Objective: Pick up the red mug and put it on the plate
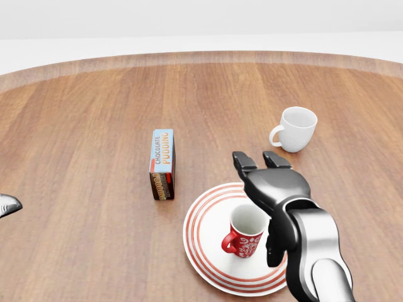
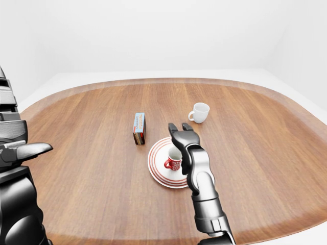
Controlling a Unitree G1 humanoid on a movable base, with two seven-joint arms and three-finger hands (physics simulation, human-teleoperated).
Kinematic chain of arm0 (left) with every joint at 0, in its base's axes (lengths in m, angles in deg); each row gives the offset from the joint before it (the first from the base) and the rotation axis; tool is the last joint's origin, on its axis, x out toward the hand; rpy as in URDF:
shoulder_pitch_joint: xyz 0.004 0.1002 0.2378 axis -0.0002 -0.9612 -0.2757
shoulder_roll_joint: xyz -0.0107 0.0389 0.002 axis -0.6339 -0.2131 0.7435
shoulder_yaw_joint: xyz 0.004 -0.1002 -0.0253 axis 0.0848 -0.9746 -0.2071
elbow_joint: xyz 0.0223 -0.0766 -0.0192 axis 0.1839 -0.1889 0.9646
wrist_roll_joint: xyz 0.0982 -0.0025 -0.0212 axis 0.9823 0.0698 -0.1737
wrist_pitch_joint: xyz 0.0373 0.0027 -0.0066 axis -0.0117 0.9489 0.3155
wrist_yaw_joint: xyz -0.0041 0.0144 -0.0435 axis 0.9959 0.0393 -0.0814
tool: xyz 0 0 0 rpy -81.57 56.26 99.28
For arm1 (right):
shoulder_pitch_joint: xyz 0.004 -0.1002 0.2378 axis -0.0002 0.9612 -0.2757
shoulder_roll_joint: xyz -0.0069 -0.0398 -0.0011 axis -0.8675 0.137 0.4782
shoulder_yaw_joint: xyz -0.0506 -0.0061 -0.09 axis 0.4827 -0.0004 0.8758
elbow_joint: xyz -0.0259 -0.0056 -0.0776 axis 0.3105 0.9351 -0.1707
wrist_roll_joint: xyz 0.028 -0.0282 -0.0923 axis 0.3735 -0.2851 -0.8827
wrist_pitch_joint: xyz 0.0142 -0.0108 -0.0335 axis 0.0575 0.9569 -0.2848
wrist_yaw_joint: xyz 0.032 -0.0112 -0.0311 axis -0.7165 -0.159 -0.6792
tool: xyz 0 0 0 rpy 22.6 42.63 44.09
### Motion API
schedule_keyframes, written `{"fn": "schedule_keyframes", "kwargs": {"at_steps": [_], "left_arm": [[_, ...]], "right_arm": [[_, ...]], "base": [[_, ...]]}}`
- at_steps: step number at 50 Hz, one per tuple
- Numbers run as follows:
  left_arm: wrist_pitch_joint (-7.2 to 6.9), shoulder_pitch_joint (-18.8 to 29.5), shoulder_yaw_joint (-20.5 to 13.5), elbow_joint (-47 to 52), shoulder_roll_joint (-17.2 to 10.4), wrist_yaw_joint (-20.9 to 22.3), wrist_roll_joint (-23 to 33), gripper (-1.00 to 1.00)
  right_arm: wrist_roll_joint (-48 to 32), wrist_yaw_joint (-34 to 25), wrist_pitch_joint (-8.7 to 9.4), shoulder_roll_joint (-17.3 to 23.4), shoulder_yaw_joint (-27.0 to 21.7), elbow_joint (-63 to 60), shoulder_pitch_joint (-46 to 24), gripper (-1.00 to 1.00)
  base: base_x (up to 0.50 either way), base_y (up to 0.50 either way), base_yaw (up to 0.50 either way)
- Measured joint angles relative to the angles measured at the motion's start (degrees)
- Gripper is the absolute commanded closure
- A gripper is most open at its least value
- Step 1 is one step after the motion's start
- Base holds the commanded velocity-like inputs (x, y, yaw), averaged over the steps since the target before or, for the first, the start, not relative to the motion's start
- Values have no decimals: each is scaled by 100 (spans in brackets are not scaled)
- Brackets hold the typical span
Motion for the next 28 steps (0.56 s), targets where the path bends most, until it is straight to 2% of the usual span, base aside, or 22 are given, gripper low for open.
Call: {"fn": "schedule_keyframes", "kwargs": {"at_steps": [3,6,10,14,18,23,28], "left_arm": [[0,4,-8,7,-5,-12,-14,-100],[0,1,-9,17,-6,-19,-19,-100],[0,4,-14,24,-10,-28,-27,-100],[0,5,-17,27,-12,-34,-31,-100],[0,6,-20,30,-14,-39,-35,-100],[0,9,-23,32,-17,-45,-39,-100],[0,14,-25,30,-20,-49,-39,-100]], "right_arm": [[641,-108,0,-164,-85,-667,92,-100],[1670,-108,0,-409,-309,-1456,63,-100],[3067,174,0,-559,-716,-2313,-16,-100],[4459,933,0,-617,-1252,-2877,-44,-100],[5835,1863,0,-451,-1573,-3159,77,-100],[7554,2783,0,-111,-1657,-3310,307,-100],[9258,3315,0,113,-1600,-3298,537,-100]], "base": [[0,0,0],[0,0,0],[0,0,0],[0,0,0],[0,0,0],[0,0,0],[0,0,0]]}}
